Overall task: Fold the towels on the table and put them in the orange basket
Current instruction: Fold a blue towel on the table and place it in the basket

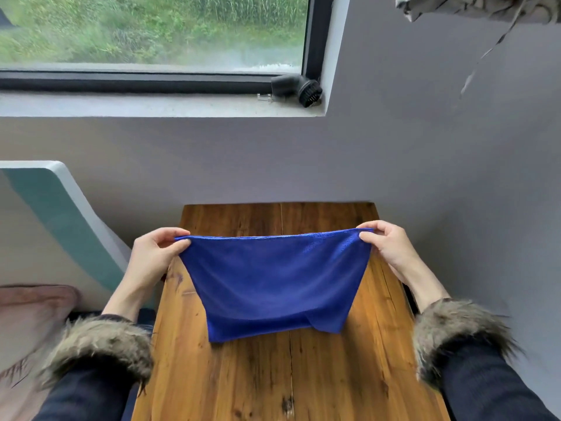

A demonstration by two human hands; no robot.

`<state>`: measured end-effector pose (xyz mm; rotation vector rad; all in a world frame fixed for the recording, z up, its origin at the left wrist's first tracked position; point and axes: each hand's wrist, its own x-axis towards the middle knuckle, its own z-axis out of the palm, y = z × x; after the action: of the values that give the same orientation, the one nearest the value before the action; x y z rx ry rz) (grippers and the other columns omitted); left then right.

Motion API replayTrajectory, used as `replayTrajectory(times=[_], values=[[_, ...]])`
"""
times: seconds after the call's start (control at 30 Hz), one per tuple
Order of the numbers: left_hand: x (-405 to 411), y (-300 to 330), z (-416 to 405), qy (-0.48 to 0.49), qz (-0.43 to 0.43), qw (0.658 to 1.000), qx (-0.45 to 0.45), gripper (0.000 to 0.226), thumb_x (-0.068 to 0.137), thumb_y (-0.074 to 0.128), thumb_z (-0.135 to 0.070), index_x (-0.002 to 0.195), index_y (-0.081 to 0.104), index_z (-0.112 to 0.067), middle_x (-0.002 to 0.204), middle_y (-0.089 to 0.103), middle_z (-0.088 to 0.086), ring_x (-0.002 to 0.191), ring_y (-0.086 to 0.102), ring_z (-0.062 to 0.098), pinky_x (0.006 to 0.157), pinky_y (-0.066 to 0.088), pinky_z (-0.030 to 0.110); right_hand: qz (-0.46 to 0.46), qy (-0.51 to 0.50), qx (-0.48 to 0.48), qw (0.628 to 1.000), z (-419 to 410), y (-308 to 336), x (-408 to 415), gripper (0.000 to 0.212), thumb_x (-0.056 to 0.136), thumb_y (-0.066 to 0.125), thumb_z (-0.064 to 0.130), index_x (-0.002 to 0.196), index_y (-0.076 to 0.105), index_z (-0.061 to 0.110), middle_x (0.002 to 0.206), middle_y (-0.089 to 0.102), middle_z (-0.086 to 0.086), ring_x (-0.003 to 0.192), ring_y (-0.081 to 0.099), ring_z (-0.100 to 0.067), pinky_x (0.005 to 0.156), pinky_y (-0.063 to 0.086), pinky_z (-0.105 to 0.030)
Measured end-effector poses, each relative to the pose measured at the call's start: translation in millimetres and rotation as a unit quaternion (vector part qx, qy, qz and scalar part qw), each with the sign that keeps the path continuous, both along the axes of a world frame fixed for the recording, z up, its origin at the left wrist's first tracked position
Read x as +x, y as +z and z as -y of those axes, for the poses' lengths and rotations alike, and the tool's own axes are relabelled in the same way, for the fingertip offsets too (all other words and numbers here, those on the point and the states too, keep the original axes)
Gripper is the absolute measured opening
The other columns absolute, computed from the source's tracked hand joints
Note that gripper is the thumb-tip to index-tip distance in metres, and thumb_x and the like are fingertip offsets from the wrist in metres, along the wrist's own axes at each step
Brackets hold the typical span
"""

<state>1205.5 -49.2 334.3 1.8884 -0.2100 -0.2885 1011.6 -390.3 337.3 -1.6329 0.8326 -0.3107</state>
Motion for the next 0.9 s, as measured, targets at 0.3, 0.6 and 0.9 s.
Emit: replayTrajectory(times=[0.3, 0.6, 0.9], values=[[115, -92, 77, 0.043, 0.009, 0.996, 0.077, 0.013, 0.082, 0.067, -0.008, 0.094, 0.07, -0.011, 0.089, 0.067, 0.007, 0.081, 0.058, 0.013, 0.082, 0.047, 0.027, -0.013, -0.081, -0.003, 0.997, 51, -94, 125, 0.016, 0.086, 0.058, -0.003, 0.099, 0.065, 0.003, 0.088, 0.065, -0.008, 0.077, 0.059, -0.012, 0.073, 0.049, -0.02], [200, -198, 120, 0.067, -0.014, 0.996, 0.063, 0.017, 0.082, 0.067, -0.007, 0.1, 0.067, -0.011, 0.08, 0.061, 0.0, 0.076, 0.058, 0.009, 0.068, 0.049, 0.012, -0.013, -0.142, -0.045, 0.989, 93, -199, 203, 0.015, 0.083, 0.065, 0.005, 0.098, 0.067, 0.003, 0.084, 0.063, -0.006, 0.07, 0.057, -0.006, 0.061, 0.047, -0.012], [220, -250, 141, 0.09, 0.012, 0.984, 0.156, 0.029, 0.083, 0.067, -0.013, 0.111, 0.062, -0.009, 0.095, 0.059, 0.004, 0.088, 0.053, 0.014, 0.074, 0.04, 0.025, -0.061, -0.147, -0.051, 0.986, 107, -258, 233, 0.025, 0.087, 0.061, 0.01, 0.111, 0.064, 0.01, 0.107, 0.064, -0.008, 0.098, 0.059, -0.018, 0.086, 0.049, -0.031]])
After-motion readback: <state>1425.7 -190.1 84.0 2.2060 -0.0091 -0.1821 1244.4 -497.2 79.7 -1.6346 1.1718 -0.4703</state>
